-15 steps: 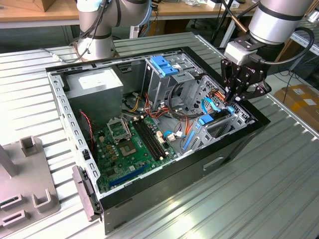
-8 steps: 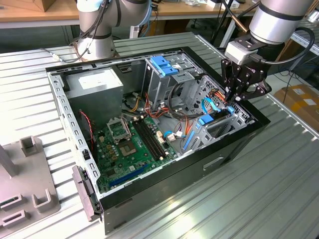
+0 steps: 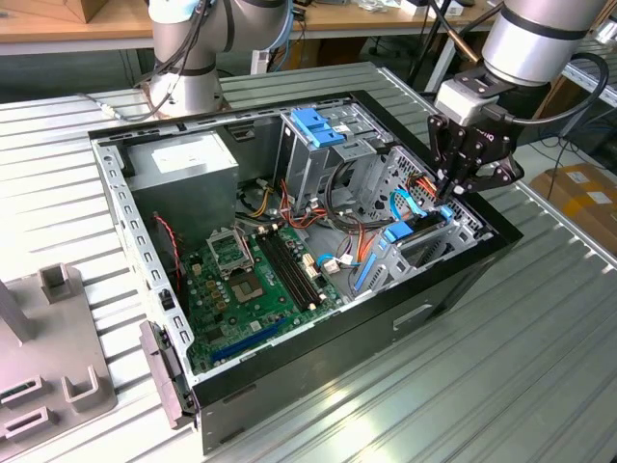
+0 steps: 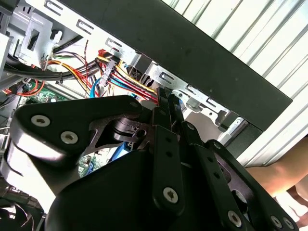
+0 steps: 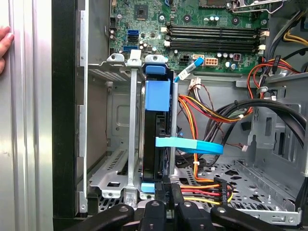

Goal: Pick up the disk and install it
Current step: 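Insert the second disk wire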

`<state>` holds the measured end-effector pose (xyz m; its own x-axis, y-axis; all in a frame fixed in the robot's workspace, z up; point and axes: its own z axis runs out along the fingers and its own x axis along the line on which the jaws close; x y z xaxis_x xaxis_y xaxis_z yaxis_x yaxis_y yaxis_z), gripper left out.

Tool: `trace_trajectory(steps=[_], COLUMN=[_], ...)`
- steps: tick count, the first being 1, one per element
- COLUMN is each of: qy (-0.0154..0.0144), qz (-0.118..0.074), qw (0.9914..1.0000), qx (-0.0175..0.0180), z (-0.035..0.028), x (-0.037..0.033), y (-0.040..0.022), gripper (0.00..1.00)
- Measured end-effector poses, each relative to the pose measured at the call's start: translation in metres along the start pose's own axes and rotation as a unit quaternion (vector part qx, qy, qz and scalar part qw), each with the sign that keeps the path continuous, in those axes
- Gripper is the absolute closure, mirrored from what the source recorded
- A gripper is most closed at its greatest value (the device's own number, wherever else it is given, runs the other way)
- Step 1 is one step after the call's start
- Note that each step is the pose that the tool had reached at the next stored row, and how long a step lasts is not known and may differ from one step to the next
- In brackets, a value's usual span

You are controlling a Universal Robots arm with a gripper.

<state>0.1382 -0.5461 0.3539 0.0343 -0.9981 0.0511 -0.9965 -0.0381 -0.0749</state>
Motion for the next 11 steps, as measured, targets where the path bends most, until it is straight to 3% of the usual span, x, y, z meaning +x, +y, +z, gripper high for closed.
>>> trace_trajectory(steps=[6, 11], qy=[0.0000, 0.0003], qz=[0.000, 0.000], qw=[1.00000, 0.99998], qx=[0.0000, 0.0062], z=[0.0000, -0.0015], x=[0.0000, -0.0007], y=[0.0009, 0.0193], gripper=[0.84, 0.84])
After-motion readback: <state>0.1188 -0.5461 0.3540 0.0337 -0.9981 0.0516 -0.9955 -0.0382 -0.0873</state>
